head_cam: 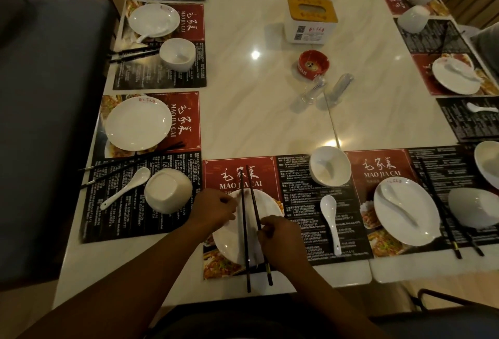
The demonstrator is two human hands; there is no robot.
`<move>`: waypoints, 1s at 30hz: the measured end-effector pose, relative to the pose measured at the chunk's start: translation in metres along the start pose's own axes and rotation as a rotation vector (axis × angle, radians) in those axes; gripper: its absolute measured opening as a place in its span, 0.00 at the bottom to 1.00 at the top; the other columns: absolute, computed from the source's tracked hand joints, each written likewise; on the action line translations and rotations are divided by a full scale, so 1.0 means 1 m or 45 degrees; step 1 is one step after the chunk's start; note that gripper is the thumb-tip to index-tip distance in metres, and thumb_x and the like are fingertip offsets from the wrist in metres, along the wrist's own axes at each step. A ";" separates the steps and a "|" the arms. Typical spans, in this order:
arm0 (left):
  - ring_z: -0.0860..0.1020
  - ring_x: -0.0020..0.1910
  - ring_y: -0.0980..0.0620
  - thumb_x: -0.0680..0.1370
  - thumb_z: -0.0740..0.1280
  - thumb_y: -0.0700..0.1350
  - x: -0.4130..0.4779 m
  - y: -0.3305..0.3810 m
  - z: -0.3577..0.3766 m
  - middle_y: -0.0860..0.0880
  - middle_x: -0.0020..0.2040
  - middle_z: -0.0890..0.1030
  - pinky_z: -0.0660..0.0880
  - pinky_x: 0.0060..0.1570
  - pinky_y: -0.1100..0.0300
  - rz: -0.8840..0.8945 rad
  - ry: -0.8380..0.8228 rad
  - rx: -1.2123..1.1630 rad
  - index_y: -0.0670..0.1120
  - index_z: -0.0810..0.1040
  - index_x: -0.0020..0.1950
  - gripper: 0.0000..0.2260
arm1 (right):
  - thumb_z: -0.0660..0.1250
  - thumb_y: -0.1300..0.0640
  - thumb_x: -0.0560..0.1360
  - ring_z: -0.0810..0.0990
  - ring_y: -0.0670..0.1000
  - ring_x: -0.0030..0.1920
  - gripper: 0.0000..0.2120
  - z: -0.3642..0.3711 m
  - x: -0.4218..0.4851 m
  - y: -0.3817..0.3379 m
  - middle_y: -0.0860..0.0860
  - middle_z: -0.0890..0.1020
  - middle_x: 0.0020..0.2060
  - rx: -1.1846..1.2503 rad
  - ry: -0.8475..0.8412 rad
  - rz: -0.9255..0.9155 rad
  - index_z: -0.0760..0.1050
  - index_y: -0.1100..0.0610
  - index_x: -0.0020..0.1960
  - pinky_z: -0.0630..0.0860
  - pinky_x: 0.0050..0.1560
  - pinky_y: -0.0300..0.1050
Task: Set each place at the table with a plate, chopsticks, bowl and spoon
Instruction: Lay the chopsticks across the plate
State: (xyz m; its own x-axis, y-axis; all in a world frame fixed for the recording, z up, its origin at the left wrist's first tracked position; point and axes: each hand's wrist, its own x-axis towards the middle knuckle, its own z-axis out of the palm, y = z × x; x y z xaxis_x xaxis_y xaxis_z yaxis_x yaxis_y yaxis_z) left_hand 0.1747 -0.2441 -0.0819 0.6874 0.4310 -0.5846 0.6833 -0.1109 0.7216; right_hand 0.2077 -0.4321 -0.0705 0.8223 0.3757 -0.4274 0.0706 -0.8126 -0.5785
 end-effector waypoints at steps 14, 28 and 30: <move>0.84 0.35 0.56 0.77 0.71 0.43 -0.003 -0.010 -0.028 0.52 0.38 0.85 0.83 0.42 0.56 0.172 0.041 0.204 0.50 0.85 0.42 0.05 | 0.71 0.58 0.76 0.83 0.45 0.46 0.11 0.025 -0.007 -0.009 0.49 0.86 0.48 0.069 0.041 0.095 0.81 0.54 0.59 0.81 0.52 0.40; 0.84 0.39 0.55 0.74 0.74 0.39 0.005 -0.016 -0.036 0.54 0.41 0.85 0.83 0.47 0.52 0.203 -0.021 0.231 0.52 0.85 0.45 0.07 | 0.77 0.52 0.71 0.81 0.43 0.43 0.17 0.031 -0.010 -0.012 0.47 0.84 0.45 0.047 0.006 0.147 0.79 0.52 0.57 0.78 0.45 0.35; 0.83 0.41 0.55 0.74 0.74 0.39 0.006 -0.017 -0.036 0.53 0.43 0.85 0.83 0.49 0.52 0.190 -0.028 0.226 0.49 0.85 0.49 0.07 | 0.77 0.51 0.71 0.81 0.42 0.42 0.16 0.031 -0.010 -0.012 0.47 0.85 0.46 0.052 0.020 0.142 0.80 0.53 0.57 0.78 0.46 0.35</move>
State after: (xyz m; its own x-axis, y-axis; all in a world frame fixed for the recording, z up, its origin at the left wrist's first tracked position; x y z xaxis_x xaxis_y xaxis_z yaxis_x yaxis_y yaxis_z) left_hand 0.1588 -0.2075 -0.0843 0.7879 0.3786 -0.4857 0.6050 -0.3286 0.7252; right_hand 0.1808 -0.4126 -0.0805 0.8326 0.2765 -0.4799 -0.0446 -0.8302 -0.5557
